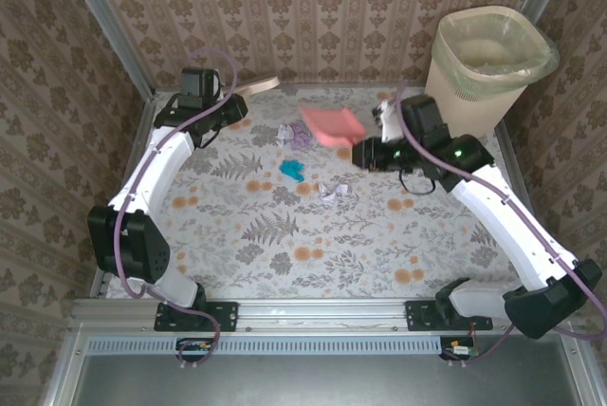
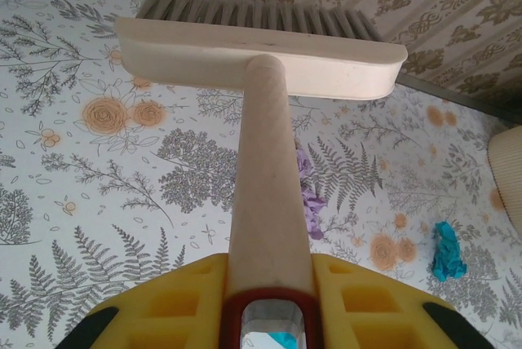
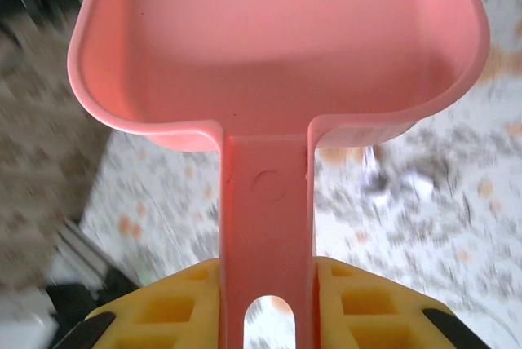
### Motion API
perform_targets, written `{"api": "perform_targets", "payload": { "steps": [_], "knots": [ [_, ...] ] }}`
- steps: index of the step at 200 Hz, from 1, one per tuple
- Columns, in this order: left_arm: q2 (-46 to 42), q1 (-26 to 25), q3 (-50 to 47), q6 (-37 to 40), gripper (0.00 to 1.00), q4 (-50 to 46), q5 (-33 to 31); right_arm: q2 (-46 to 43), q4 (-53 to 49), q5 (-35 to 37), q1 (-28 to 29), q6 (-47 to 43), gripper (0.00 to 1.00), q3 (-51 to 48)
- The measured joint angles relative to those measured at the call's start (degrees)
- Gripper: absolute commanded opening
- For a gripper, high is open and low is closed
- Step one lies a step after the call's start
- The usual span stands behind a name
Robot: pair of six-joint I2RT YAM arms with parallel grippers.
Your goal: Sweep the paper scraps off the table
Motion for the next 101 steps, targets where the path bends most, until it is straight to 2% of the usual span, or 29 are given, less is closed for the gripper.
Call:
{"api": "perform_targets", "payload": {
  "steps": [55,81,101],
  "knots": [
    [-0.6,-0.2,-0.4,-0.5,0.0,1.1,0.0,-6.4,-2.6,5.7,12.5,-4.8,0.0,-14.7],
    [-0.6,-1.0,-0.4,-0.5,0.0,1.1,-0.2,-6.1,-1.9,8.2,19.8,-5.0,0.0,-19.3],
    [-0.6,-1.9,-0.4,-0.5,0.0,1.1,-0.2,-4.2,0.1,11.3,23.0,-5.0,0.0,-21.5]
  ]
}}
